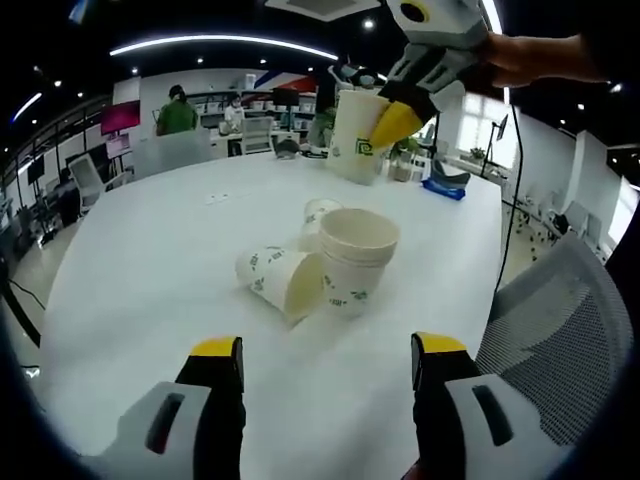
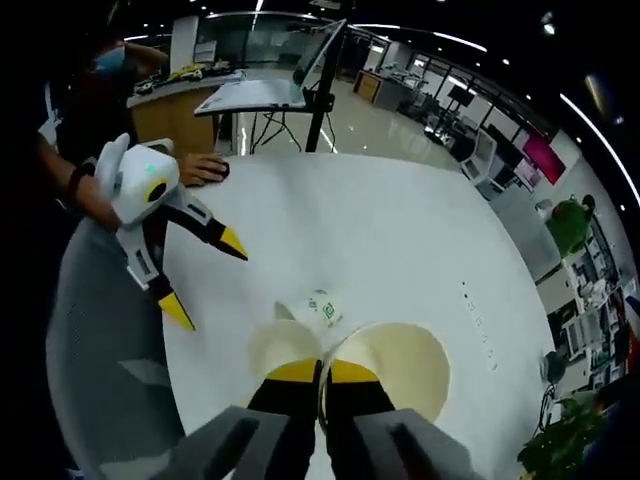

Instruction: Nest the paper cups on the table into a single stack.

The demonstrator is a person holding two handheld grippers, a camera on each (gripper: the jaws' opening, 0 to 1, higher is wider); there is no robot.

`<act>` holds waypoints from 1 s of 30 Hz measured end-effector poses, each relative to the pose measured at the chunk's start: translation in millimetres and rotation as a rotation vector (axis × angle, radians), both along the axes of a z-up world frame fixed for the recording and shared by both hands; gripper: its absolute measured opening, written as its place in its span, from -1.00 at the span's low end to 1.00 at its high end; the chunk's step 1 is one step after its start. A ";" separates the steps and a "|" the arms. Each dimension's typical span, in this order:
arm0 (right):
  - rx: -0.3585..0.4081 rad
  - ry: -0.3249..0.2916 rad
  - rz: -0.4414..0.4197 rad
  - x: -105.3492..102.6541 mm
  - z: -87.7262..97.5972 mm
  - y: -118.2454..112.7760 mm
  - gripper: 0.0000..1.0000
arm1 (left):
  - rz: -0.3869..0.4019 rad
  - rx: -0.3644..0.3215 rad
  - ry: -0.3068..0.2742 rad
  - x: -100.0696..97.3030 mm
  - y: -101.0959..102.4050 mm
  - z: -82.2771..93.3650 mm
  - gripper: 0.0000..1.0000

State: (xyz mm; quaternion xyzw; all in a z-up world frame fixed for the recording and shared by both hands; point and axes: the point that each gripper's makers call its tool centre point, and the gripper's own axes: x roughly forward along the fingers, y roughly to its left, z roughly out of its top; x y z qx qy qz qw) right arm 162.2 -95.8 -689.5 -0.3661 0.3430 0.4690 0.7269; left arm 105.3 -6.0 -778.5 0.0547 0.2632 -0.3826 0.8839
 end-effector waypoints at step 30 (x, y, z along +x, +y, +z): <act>-0.039 0.060 0.123 -36.9 -30.7 32.4 -1.00 | 0.001 0.001 0.007 -2.6 0.0 -0.2 0.33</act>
